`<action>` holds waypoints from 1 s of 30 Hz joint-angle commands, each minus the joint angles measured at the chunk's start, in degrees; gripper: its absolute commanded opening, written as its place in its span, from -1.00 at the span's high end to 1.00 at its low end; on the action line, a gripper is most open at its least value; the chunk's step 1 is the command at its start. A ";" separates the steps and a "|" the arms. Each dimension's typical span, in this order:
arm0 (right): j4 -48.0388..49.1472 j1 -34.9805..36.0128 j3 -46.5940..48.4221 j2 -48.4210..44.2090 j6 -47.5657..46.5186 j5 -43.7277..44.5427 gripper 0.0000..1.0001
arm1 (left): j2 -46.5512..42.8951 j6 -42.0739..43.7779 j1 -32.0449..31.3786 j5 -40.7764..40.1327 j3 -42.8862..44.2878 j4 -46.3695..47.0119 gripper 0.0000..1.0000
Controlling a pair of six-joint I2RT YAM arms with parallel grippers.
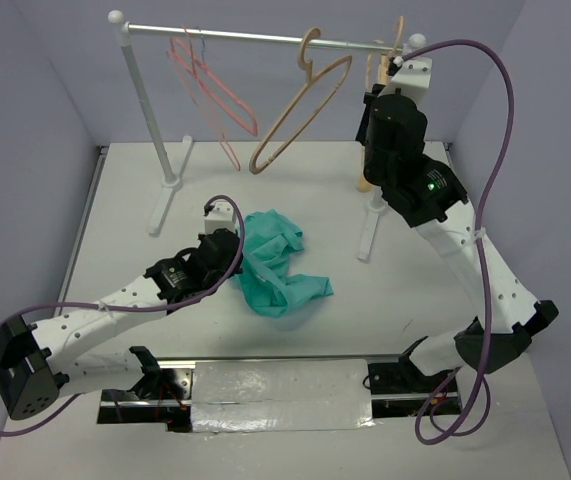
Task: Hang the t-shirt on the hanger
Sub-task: Pick up the hanger from the clothesline.
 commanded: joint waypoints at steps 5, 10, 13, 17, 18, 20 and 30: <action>-0.49 -0.26 -10.15 -7.13 1.34 -12.94 1.00 | 0.49 1.23 0.33 -1.84 0.22 1.61 1.00; 0.29 0.00 -21.12 -14.93 3.45 -14.37 1.00 | 0.92 1.23 0.33 -2.10 0.31 1.78 1.00; 3.98 0.00 -27.37 -20.21 2.31 -14.45 1.00 | 1.80 1.23 0.33 -2.10 0.57 1.61 1.00; 5.92 0.00 -32.31 -25.41 1.70 -17.43 1.00 | 2.77 1.23 0.50 -1.84 1.01 1.52 1.00; 6.62 0.00 -33.98 -26.12 1.44 -17.70 1.00 | 2.94 1.23 0.50 -1.67 1.01 1.52 1.00; 6.28 0.01 -34.52 -27.26 1.61 -17.79 1.00 | 3.38 1.23 0.50 -1.58 1.10 1.52 1.00; -0.84 7.82 -45.31 -39.98 8.37 -23.06 1.00 | 2.85 1.49 3.22 1.93 2.33 1.35 1.00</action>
